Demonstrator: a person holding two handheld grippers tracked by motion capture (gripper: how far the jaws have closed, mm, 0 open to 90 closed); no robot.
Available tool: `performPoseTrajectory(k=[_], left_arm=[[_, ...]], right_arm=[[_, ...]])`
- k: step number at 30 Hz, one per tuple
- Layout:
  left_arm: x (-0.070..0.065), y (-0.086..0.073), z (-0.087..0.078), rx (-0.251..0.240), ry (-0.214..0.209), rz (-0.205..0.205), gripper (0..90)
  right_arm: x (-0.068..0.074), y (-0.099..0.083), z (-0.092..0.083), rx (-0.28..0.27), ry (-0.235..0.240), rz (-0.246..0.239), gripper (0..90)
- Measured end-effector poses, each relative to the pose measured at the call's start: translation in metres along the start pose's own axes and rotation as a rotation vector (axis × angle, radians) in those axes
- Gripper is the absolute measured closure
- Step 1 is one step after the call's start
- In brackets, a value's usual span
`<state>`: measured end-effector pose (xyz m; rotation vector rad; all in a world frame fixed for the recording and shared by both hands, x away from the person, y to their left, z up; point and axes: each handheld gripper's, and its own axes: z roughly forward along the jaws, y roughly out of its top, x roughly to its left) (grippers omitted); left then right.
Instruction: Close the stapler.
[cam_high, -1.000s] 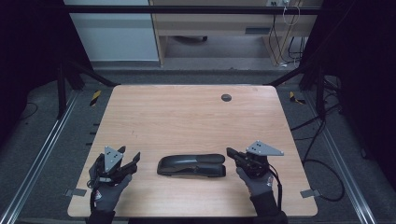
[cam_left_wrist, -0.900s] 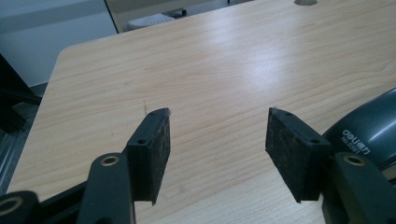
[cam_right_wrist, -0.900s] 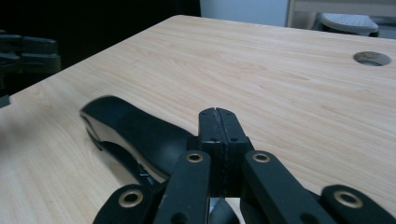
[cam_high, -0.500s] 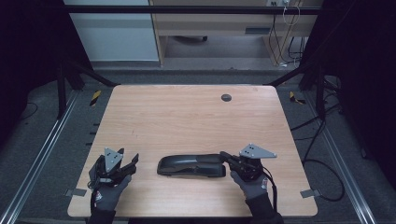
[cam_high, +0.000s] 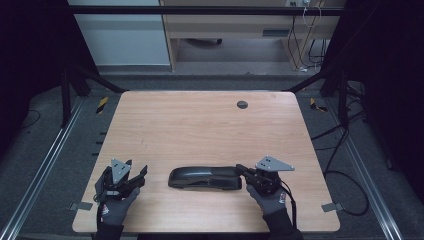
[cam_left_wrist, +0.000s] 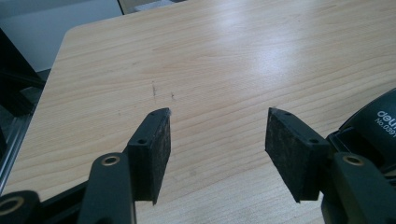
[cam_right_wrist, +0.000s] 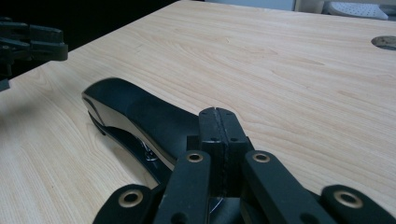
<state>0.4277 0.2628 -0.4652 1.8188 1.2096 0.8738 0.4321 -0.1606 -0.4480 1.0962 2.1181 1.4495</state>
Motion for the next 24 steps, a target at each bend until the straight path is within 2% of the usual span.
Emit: performPoseTrajectory(k=[8,11,24], left_arm=[[0.002,0.000,-0.001,-0.001,0.004,-0.003,40.5],[0.002,0.000,-0.001,-0.002,0.003,-0.006,40.5],[0.002,0.000,-0.001,0.000,0.006,-0.004,40.5]], right_arm=[[-0.001,-0.004,0.002,0.012,-0.005,0.004,90.0],[0.000,-0.007,0.003,0.027,-0.021,0.001,90.0],[-0.002,-0.011,0.004,0.025,-0.017,0.008,90.0]])
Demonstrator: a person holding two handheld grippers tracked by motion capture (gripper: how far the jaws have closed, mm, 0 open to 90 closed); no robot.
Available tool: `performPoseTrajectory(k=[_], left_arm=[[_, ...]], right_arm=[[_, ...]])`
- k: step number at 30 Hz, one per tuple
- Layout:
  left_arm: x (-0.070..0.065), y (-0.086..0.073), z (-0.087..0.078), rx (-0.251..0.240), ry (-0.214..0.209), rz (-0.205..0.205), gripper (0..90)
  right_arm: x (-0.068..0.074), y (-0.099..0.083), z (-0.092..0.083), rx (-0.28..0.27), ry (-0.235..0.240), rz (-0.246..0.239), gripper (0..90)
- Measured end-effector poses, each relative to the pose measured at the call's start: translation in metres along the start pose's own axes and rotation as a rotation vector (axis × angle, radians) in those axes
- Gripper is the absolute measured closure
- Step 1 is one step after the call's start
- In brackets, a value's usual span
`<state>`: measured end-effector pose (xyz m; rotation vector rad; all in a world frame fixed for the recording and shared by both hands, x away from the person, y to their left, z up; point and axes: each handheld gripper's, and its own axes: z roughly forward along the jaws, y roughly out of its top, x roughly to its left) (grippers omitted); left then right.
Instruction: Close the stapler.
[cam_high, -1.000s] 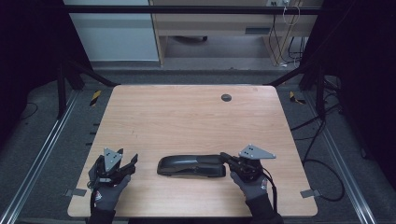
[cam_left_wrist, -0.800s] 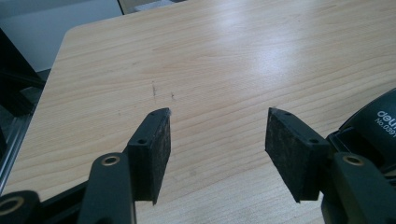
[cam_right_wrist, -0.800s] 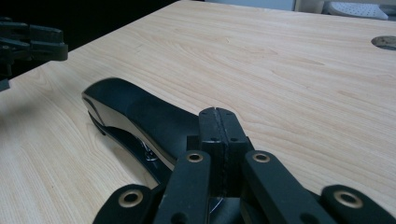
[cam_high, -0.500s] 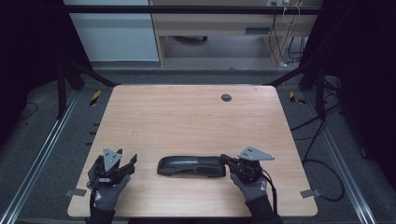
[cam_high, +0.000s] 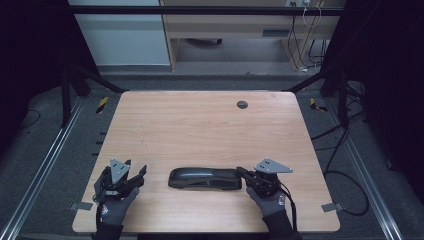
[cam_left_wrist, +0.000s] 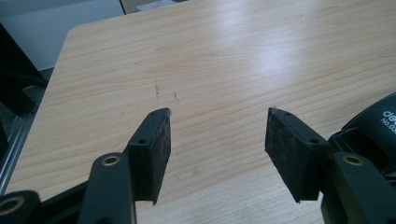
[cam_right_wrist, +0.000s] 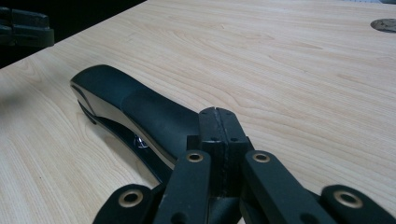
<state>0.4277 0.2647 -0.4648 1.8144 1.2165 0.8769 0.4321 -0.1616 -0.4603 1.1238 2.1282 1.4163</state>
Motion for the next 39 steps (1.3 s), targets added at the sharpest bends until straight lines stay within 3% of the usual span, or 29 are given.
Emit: performPoseTrajectory(k=[39], left_arm=[[0.0022,-0.0012,0.0006,0.008,0.006,-0.002,40.5]], right_arm=[[0.0028,-0.0052,-0.0001,-0.035,-0.018,-0.014,90.0]])
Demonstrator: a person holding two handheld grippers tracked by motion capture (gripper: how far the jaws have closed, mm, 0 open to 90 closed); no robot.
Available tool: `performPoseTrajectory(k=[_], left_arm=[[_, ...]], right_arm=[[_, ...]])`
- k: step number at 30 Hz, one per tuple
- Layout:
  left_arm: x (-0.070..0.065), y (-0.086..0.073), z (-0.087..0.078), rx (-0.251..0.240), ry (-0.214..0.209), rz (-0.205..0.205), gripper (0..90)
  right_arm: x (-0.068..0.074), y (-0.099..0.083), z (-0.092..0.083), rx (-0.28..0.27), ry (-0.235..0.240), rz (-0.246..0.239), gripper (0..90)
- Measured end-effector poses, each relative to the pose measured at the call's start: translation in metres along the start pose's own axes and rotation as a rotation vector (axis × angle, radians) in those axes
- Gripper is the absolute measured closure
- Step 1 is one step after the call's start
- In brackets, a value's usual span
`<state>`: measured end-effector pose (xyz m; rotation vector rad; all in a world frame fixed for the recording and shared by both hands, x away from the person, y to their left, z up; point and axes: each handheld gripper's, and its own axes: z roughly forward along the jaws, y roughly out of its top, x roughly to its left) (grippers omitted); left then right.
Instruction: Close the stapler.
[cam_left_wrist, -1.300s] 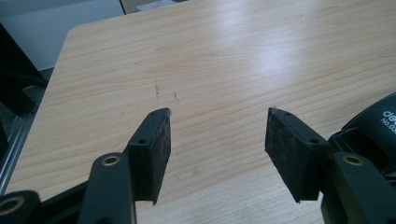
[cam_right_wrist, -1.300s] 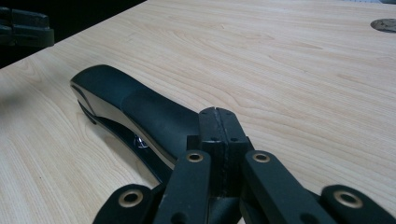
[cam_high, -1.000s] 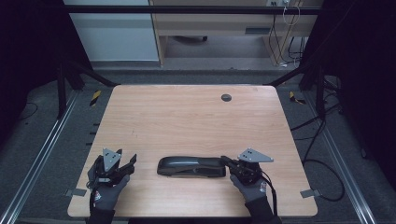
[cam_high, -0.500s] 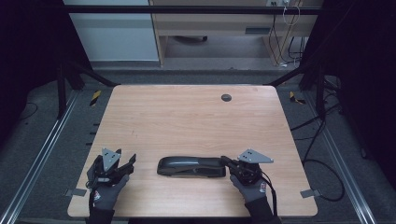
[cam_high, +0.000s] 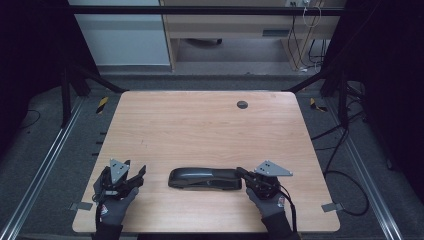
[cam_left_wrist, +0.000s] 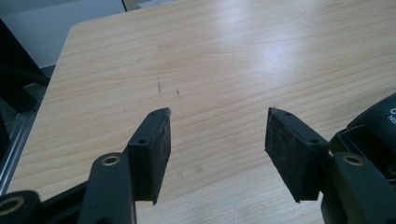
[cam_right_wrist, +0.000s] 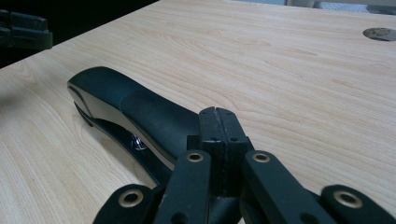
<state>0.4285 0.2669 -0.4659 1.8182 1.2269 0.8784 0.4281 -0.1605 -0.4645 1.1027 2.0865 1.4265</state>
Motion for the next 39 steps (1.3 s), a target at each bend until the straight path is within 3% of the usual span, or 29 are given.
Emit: performPoseTrajectory(k=[4,5,6,7,11,17,20,22,32,39], left_arm=[[0.000,0.000,0.000,-0.001,-0.002,-0.004,40.5],[0.001,0.000,0.000,0.000,0.000,-0.001,40.5],[0.001,0.000,0.000,0.000,0.000,-0.002,40.5],[0.001,0.000,0.000,0.000,0.000,-0.001,40.5],[0.000,-0.001,0.001,0.004,-0.002,-0.002,40.5],[0.001,-0.001,0.001,0.003,-0.007,-0.005,40.5],[0.001,0.000,0.001,0.002,-0.009,-0.004,40.5],[0.001,-0.001,0.001,0.003,-0.010,-0.006,40.5],[0.001,-0.002,0.002,0.012,-0.019,-0.009,40.3],[0.002,-0.006,0.008,0.045,-0.042,-0.003,40.0]], right_arm=[[-0.001,-0.001,0.000,-0.007,0.002,0.005,90.0],[0.000,-0.002,0.001,0.017,-0.006,0.002,90.0],[0.000,-0.004,0.001,0.001,-0.004,-0.001,90.0],[-0.002,-0.003,0.000,0.002,0.008,0.024,90.0],[-0.001,0.000,0.000,0.015,0.006,0.008,90.0],[0.001,0.011,-0.007,-0.058,0.034,0.019,90.0],[0.001,0.013,-0.006,-0.046,0.026,0.003,90.0],[-0.001,0.013,-0.006,-0.048,0.028,0.024,88.7],[-0.024,0.009,-0.017,-0.054,-0.058,0.059,80.6],[-0.054,-0.003,-0.022,0.010,-0.157,0.104,69.2]])
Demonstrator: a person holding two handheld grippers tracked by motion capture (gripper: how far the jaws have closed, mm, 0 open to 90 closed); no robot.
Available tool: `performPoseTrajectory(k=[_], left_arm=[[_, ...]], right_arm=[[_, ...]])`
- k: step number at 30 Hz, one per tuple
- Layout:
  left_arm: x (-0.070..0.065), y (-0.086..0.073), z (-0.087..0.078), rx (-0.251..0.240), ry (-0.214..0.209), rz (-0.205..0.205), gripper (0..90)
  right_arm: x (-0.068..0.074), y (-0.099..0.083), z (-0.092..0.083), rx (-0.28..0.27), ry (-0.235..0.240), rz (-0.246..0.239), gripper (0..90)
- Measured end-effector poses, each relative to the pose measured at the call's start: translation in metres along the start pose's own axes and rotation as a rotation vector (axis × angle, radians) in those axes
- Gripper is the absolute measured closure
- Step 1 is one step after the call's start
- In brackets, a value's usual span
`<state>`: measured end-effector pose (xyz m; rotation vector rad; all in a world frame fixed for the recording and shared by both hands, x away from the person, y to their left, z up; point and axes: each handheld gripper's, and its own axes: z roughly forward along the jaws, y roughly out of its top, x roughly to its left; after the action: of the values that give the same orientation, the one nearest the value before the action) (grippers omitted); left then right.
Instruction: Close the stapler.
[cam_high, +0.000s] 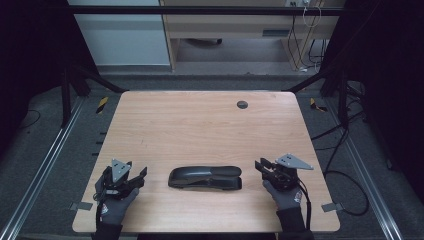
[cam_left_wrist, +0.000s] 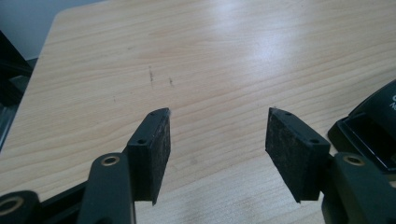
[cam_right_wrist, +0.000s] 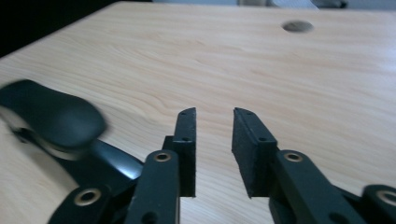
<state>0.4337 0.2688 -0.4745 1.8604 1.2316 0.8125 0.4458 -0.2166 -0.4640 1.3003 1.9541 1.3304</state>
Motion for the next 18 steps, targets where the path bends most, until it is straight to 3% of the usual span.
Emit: performPoseTrajectory(k=[8,18], left_arm=[[0.006,-0.005,0.008,0.054,-0.016,-0.009,37.8],[0.022,-0.012,0.016,0.117,-0.010,-0.030,32.3]], right_arm=[[-0.040,-0.013,-0.006,0.027,-0.086,0.070,56.1],[-0.064,-0.027,-0.006,0.105,-0.182,0.064,41.4]])
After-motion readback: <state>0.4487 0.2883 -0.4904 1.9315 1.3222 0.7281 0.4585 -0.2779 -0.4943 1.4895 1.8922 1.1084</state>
